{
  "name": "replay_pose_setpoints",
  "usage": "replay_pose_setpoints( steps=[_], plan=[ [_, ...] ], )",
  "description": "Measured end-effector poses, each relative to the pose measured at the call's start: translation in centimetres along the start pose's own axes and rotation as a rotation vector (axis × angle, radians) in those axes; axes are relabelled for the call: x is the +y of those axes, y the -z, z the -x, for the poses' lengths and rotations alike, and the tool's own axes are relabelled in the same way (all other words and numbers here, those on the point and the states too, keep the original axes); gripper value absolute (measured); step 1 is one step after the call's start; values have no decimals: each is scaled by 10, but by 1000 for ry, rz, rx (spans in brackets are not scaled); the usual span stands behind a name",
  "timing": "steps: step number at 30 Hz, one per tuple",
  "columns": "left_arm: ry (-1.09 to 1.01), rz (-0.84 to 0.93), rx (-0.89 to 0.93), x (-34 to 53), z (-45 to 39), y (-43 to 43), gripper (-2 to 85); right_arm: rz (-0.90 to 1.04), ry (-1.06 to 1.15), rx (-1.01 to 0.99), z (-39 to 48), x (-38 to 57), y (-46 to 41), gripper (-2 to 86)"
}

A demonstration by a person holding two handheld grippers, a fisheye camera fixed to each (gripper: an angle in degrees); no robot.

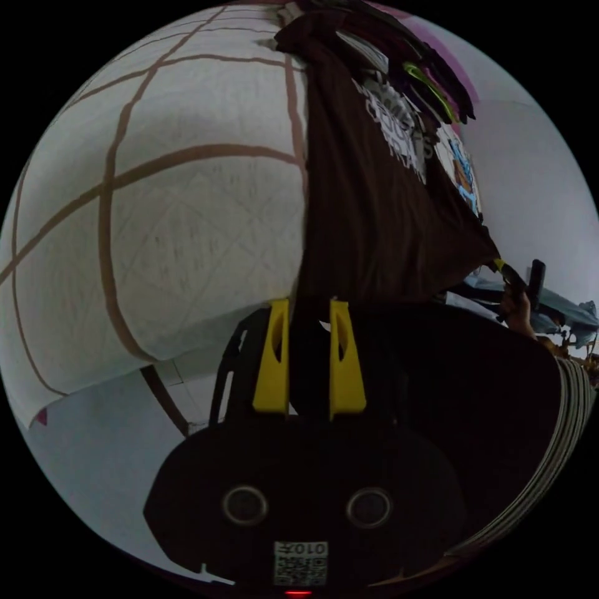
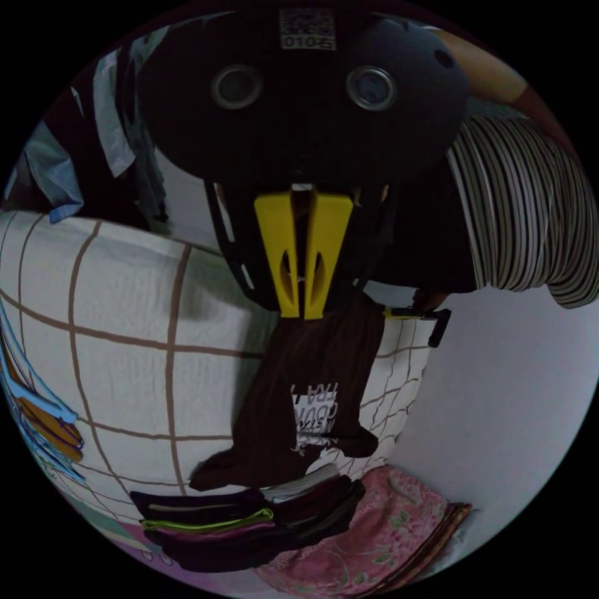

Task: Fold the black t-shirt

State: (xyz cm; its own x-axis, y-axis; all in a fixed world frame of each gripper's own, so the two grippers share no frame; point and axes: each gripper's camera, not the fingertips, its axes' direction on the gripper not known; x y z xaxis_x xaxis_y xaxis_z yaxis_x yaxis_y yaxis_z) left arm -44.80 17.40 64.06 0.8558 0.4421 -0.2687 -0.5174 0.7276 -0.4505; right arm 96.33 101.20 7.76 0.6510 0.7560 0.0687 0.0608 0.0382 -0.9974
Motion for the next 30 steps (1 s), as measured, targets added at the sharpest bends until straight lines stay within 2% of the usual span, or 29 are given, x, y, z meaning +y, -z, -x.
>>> replay_pose_setpoints(
  steps=[3, 4, 10, 14, 17, 19, 22, 26, 30],
  plan=[
    [42, 41, 191, 11, 11, -2, 52, -12, -6, -4, 3, 21, 9, 33],
    [55, 15, 204, 17, 13, 1, 44, -15, -6, -6, 3, 25, 10, 33],
    [-53, -11, 59, 38, 4, 26, 7, -36, -9, -5, 10, 64, 32, 33],
    [-62, -69, 78, 62, 2, 53, 1, -75, -2, 0, 18, 92, 55, 33],
    [-33, -201, 272, 92, 12, 87, -1, -131, -6, -24, 24, 114, 74, 33],
    [-9, -367, 440, 118, 21, 122, -1, -200, 1, -55, 29, 127, 91, 32],
    [-36, -600, 550, 146, 23, 179, -2, -334, 77, -77, 48, 140, 129, 32],
    [-141, -815, 599, 170, 10, 250, -2, -465, 242, -61, 85, 147, 183, 31],
    [-308, -976, 513, 209, -19, 327, -2, -579, 414, -37, 125, 169, 234, 28]
  ],
)
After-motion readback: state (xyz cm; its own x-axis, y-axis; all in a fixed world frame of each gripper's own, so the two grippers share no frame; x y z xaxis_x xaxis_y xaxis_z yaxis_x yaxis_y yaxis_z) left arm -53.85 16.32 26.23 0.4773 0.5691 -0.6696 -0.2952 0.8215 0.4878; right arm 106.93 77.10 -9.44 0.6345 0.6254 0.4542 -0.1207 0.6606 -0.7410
